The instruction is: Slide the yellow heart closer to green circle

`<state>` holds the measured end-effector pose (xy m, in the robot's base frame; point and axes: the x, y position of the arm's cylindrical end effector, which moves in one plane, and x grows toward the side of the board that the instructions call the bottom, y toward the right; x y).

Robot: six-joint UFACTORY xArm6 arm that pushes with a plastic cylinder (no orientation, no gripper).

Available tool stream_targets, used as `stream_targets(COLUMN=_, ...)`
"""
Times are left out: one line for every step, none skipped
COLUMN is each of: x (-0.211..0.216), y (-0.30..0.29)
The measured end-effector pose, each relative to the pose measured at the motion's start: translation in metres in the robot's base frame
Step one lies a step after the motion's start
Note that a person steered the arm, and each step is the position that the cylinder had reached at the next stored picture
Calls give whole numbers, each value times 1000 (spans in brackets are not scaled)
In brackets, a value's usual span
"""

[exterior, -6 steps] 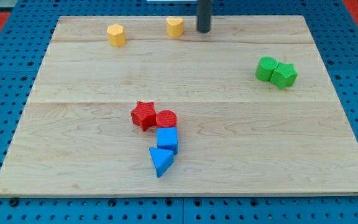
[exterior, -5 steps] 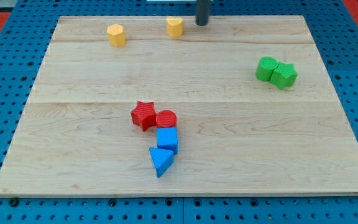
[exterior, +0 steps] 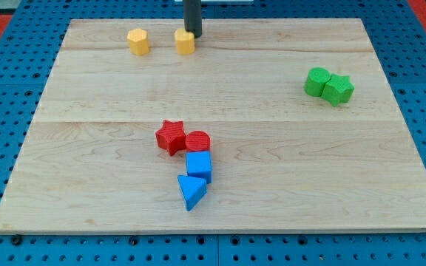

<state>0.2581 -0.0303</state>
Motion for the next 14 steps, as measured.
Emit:
stream_targets(x=5, y=39)
stream_targets(x=-40, y=39)
stream_targets(x=-33, y=4)
stream_targets(x=-10, y=-47)
stream_targets(x=4, y=-53)
stream_targets(x=17, y=-60)
stream_targets(x=29, y=-29)
stream_targets(x=31, y=67)
stream_targets(x=34, y=67)
stream_targets(x=37, y=14)
stream_targets(x=17, y=-33)
stream_targets(x=47, y=-68)
stream_targets(x=66, y=-3)
stream_targets(x=57, y=32)
